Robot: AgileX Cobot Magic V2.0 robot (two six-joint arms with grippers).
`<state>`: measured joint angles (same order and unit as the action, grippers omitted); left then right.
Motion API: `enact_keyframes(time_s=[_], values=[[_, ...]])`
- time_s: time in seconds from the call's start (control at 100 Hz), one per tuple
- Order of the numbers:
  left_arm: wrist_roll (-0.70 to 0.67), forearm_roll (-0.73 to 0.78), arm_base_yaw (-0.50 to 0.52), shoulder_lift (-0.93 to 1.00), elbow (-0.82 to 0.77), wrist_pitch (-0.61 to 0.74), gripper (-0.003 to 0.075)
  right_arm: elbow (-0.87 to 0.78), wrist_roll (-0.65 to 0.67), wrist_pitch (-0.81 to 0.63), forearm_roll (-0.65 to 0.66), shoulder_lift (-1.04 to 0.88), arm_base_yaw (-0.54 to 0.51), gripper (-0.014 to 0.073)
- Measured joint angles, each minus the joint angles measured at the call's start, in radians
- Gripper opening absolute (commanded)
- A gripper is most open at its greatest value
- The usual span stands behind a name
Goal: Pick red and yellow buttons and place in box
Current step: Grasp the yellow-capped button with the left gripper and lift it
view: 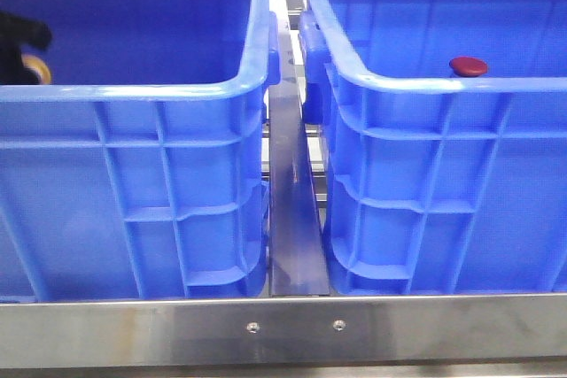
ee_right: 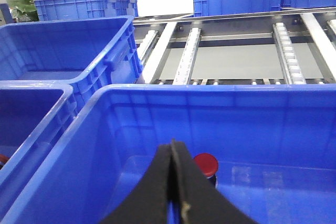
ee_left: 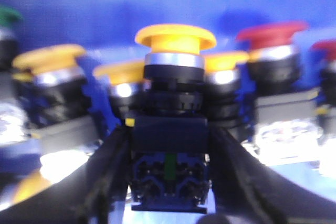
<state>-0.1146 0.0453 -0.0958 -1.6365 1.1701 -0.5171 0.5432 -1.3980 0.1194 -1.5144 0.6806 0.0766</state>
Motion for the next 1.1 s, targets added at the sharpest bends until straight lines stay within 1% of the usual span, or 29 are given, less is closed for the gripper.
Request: enact_keyframes(time_s=[0.2,0.72,0.84,0.94,1.01,1.1], values=[[0.0,0.0,-0.03,0.192,-0.014,-0.015,0.0029,0.0,-0.002,-0.002,0.0,0.0,0.0,-0.0067],[0.0,0.0,-0.306,0.725,-0.244,-0.054,0.0029,0.0,0.0,0.014,0.0,0.0,0.0,-0.0067],[0.0,0.0,-0.352,0.822,-0.279,-0.076,0.0029,0.0,-0.002,0.028,0.0,0.0,0.0,-0.0067],[0.0,0.0,-0.367,0.886,-0.301,-0.091,0.0029,0.0,-0.002,0.03,0.0,0.0,0.0,-0.0063],[0.0,0.0,-0.37,0.922,-0.312,-0.099,0.0029,0.0,-0.002,0.039,0.0,0.0,0.0,-0.0021],[0.0,0.0,-0.37,0.949,-0.32,-0.105,0.0029,0.0,-0.002,0.065,0.0,0.0,0.0,0.0102]])
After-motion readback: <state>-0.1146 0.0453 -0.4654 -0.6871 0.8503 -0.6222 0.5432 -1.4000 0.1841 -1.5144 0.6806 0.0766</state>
